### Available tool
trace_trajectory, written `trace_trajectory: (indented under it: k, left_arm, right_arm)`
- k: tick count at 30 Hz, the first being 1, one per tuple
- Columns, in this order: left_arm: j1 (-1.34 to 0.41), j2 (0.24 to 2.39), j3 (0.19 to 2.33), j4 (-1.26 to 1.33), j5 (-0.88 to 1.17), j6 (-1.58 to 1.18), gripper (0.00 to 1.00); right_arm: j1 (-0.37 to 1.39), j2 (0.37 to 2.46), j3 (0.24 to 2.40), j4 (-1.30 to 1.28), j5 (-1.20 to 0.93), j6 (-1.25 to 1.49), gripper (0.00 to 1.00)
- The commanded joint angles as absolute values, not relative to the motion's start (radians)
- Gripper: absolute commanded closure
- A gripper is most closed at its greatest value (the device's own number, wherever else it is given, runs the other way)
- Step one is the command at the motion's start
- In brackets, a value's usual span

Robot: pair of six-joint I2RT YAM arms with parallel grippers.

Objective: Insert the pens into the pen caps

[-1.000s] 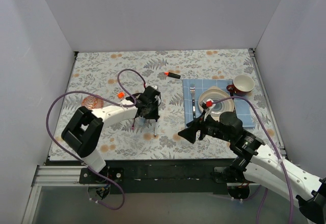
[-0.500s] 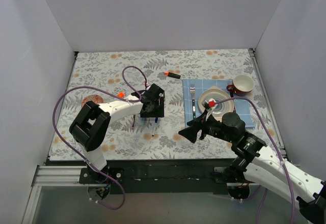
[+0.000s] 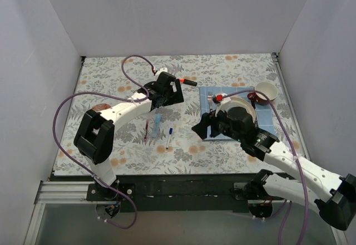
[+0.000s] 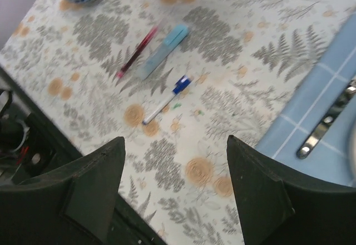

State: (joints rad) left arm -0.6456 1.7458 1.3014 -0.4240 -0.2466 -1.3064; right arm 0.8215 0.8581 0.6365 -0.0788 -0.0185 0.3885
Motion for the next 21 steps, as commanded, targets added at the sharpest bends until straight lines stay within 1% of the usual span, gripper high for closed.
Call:
trace_trajectory:
  k: [1, 4, 5, 6, 7, 10, 13, 14, 15, 17, 18, 21]
  left_arm:
    - [-0.611, 1.694, 1.297, -0.367, -0.310, -1.338, 0.12]
    - [-0.586, 1.612, 1.180, -0.282, -0.310, -1.327, 0.12]
    - [-0.578, 1.592, 1.160, -0.281, -0.307, -1.315, 0.12]
    - [-0.568, 1.559, 1.137, -0.281, -0.305, -1.304, 0.12]
    - [-0.568, 1.539, 1.117, -0.275, -0.307, -1.293, 0.12]
    - [-0.566, 1.476, 1.052, -0.275, -0.302, -1.197, 0.12]
    - [-0.566, 1.431, 1.032, -0.317, -0.292, -1.140, 0.08]
    - [-0.566, 1.421, 1.034, -0.325, -0.272, -1.128, 0.06]
    - [-0.568, 1.408, 1.031, -0.330, -0.256, -1.105, 0.02]
    - [-0.568, 1.367, 1.020, -0.339, -0.212, -1.086, 0.02]
    - [-0.566, 1.352, 1.003, -0.337, -0.203, -1.066, 0.02]
    - [-0.568, 1.293, 0.973, -0.331, -0.192, -1.037, 0.02]
  right_arm:
    - [0.693, 1.069, 0.868, -0.077, 0.097, 0.311, 0.20]
    - [0.577, 1.242, 1.004, -0.066, 0.006, 0.293, 0.21]
    - [0.552, 1.284, 1.035, -0.058, 0.008, 0.291, 0.21]
    - [0.531, 1.361, 1.069, -0.036, -0.056, 0.287, 0.21]
    - [0.493, 1.400, 1.122, -0.023, -0.072, 0.281, 0.21]
    - [0.436, 1.554, 1.231, 0.044, -0.123, 0.282, 0.22]
    - [0.408, 1.702, 1.302, 0.119, -0.173, 0.275, 0.22]
    - [0.403, 1.780, 1.357, 0.129, -0.190, 0.259, 0.22]
    - [0.400, 1.820, 1.396, 0.129, -0.207, 0.252, 0.22]
    - [0.388, 1.902, 1.509, 0.104, -0.210, 0.244, 0.22]
    - [0.379, 1.977, 1.541, 0.098, -0.213, 0.244, 0.22]
    - [0.365, 2.102, 1.645, 0.103, -0.253, 0.261, 0.22]
